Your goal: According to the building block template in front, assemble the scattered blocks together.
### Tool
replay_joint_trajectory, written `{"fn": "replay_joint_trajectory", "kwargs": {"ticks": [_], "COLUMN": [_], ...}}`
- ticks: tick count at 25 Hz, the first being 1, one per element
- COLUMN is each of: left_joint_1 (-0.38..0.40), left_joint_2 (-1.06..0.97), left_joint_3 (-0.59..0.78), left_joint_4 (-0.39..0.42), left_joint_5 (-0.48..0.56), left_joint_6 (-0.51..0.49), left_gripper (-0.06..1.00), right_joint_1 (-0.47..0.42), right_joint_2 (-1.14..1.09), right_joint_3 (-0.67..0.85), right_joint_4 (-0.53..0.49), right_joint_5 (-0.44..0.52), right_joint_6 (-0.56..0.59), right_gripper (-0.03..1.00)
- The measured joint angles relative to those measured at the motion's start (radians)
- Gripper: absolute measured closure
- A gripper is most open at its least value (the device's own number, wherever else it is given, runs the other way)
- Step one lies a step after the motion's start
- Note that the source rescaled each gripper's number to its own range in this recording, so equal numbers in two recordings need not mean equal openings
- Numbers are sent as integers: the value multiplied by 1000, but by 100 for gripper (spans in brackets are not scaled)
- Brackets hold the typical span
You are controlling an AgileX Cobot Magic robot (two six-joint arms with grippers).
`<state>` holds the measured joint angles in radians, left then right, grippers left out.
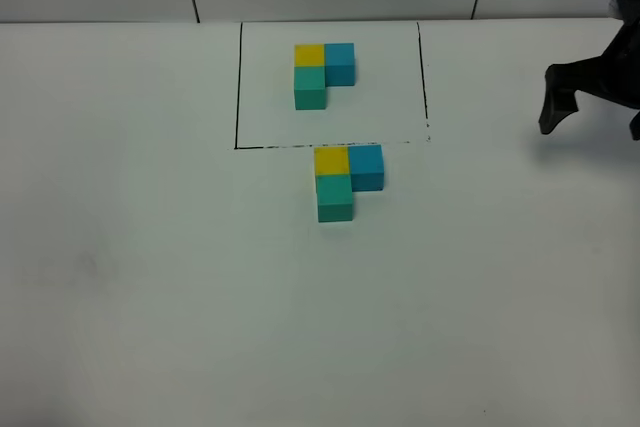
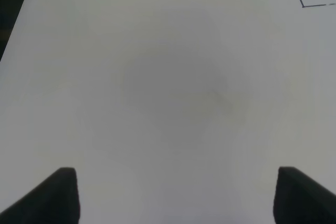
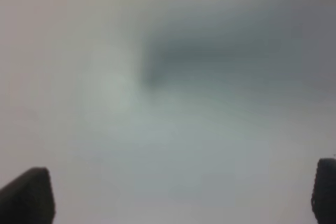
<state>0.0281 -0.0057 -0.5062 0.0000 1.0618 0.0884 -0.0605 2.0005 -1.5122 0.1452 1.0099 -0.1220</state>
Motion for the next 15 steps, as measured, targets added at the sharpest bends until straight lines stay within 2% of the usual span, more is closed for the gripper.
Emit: {"fn": "replay_joint_trajectory", "kwargs": {"ticks": [7,15], "left_joint_1": [0,0], "left_joint_2": [0,0], "left_joint_3": [0,0], "left_joint_4": [0,0], "left_joint_5": [0,0], "left_joint_6": [0,0], "left_gripper": [19,19], "right_joint_1": [-63,-71], "right_joint_2": [-251,-617], "right_joint_3": [296,564], "right_joint_4": [-2,-66], "right_joint_5": [-96,-128], "right_joint_6": [-24,-27], "right_gripper": [-3,-3]}}
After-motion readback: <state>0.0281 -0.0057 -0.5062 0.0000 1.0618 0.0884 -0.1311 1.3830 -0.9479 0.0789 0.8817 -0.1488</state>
